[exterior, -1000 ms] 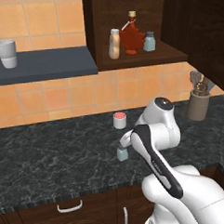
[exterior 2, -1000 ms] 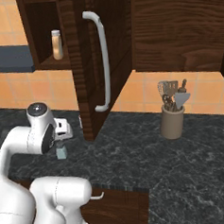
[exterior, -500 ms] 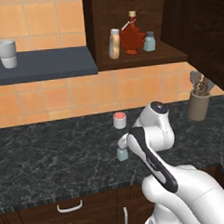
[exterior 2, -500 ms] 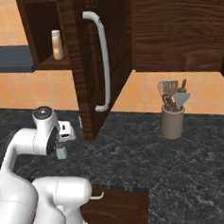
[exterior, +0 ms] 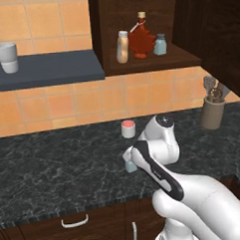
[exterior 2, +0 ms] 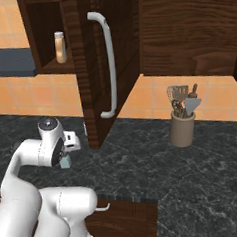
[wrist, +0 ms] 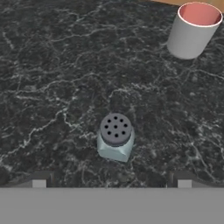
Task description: Put the shaker and condiment bottle from the counter next to their counterparts in the cabinet.
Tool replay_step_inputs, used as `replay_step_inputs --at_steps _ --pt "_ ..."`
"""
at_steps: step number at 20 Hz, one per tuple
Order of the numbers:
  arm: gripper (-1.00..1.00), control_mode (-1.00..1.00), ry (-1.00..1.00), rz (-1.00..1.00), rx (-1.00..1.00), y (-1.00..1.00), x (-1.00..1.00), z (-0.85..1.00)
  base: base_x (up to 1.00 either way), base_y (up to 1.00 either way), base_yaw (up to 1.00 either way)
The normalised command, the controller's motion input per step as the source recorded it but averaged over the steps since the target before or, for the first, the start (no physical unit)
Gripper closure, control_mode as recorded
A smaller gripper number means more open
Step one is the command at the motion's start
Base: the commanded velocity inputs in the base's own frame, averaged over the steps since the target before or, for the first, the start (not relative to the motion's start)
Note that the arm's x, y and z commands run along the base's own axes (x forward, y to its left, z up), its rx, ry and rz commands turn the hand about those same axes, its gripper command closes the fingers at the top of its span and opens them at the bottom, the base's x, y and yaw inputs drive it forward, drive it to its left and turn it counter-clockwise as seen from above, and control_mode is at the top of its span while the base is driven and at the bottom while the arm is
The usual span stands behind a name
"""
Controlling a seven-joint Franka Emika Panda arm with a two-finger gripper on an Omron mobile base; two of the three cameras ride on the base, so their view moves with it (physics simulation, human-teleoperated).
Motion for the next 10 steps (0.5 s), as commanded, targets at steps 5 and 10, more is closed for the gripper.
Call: replay_step_inputs --at_steps 5,10 --pt "-1.00 -1.00 0.00 0.00 0.00 0.00 0.22 -0.22 0.00 0.00 0.00" --pt "-1.00 -1.00 0.00 0.00 0.00 0.02 0.16 -0.19 0.00 0.00 0.00"
